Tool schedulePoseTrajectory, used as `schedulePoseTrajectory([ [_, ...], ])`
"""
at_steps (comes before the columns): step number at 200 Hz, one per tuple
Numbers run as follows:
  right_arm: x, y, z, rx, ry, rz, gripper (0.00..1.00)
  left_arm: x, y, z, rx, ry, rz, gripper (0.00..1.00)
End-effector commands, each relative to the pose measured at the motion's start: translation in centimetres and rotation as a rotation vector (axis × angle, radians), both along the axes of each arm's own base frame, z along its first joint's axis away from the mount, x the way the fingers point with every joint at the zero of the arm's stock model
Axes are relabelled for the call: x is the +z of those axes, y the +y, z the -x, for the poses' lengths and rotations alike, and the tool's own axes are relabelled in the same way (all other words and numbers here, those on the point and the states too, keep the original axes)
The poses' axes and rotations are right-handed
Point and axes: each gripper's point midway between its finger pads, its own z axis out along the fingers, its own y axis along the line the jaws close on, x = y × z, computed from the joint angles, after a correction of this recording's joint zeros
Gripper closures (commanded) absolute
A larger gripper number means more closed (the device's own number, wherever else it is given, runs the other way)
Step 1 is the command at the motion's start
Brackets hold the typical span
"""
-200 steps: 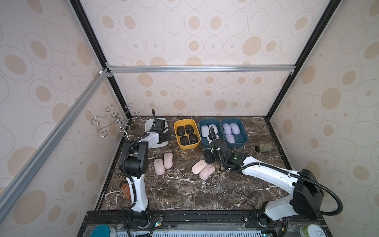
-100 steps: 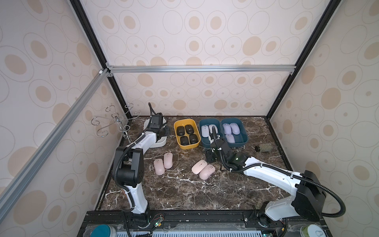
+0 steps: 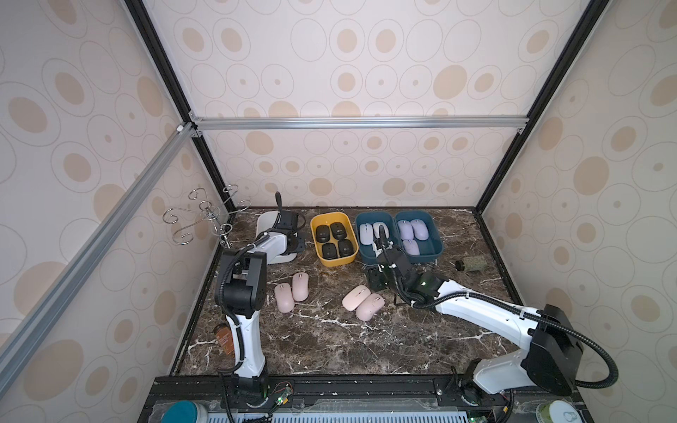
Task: Place the mice by color into the storage box
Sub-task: Pick up the storage box at the center of the board.
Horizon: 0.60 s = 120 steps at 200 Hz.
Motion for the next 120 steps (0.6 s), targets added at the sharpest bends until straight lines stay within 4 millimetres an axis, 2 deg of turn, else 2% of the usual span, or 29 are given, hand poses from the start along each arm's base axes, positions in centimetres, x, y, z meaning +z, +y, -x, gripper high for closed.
schedulePoseTrajectory([
  [1, 0.1, 0.3, -0.3, 0.003, -0.005, 0.008, 0.35, 1.4, 0.3, -0.7, 0.003, -0.014, -0.028, 0.79],
  [19, 0.1, 0.3, -0.3, 0.003, -0.001, 0.011, 0.35, 2.1, 0.3, -0.7, 0.006, -0.038, -0.024, 0.94],
  [39, 0.1, 0.2, -0.3, -0.001, -0.003, 0.007, 0.35, 3.1, 0.3, -0.6, 0.006, -0.06, -0.022, 0.98],
  [71, 0.1, 0.2, -0.3, 0.0, -0.002, 0.006, 0.35, 4.9, 0.3, -0.1, -0.003, -0.093, -0.022, 1.0],
  [87, 0.0, 0.2, -0.3, -0.004, -0.004, 0.003, 0.35, 6.2, -0.5, 0.2, -0.024, -0.115, -0.005, 1.0],
  [120, 0.2, 0.0, -0.3, -0.013, -0.012, 0.003, 0.35, 10.3, -2.9, 1.6, -0.087, -0.186, -0.023, 1.0],
])
